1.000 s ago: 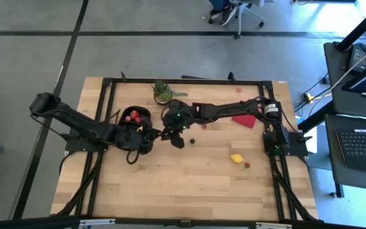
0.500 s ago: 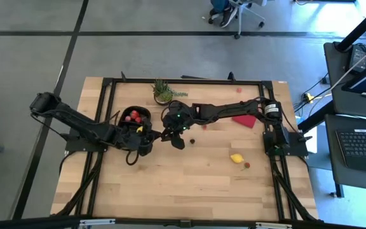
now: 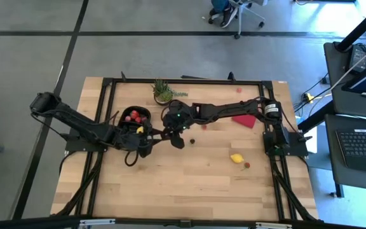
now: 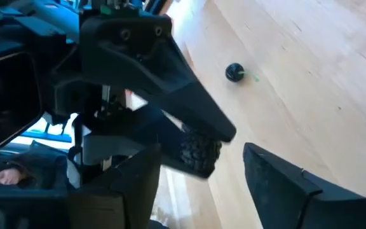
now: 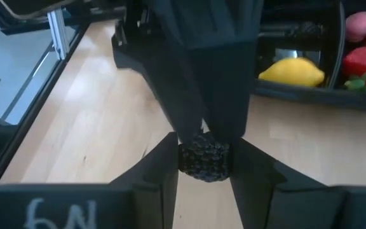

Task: Pick and placing Produce into tupperware
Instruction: Put the blackberry into the black container

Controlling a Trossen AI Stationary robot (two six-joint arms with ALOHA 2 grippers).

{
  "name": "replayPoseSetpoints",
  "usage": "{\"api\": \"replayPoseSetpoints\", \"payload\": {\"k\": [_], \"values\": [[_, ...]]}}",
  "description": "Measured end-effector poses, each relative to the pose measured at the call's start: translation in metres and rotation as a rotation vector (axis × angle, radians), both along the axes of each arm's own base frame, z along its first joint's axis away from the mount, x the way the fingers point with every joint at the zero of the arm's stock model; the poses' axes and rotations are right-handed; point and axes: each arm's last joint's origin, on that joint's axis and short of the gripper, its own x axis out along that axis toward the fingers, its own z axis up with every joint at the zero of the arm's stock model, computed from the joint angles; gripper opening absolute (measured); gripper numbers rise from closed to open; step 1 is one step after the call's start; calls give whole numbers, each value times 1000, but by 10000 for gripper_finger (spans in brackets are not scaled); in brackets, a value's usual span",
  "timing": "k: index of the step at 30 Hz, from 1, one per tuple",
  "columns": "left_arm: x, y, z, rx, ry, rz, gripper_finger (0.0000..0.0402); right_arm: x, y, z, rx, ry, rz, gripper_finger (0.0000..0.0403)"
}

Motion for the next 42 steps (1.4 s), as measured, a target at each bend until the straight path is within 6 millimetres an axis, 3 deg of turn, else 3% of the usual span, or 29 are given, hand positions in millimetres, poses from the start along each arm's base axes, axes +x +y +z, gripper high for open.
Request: {"api": "replayPoseSetpoints", "payload": {"k": [16, 22, 28, 37, 42], "values": [[1, -1, 0, -153, -52, 34, 221, 2, 0, 3, 3, -39, 3, 116], [1, -1, 1, -101, -42, 21, 219, 4, 1, 6, 50, -71, 29, 116], [3, 0, 7, -74, -112, 57, 187, 4, 1, 7, 59, -80, 29, 116], [3, -1, 7, 15, -80, 18, 96, 4, 1, 8, 77, -81, 38, 115], [3, -1, 7, 15, -77, 18, 93, 4, 1, 8, 83, -81, 39, 114]]}}
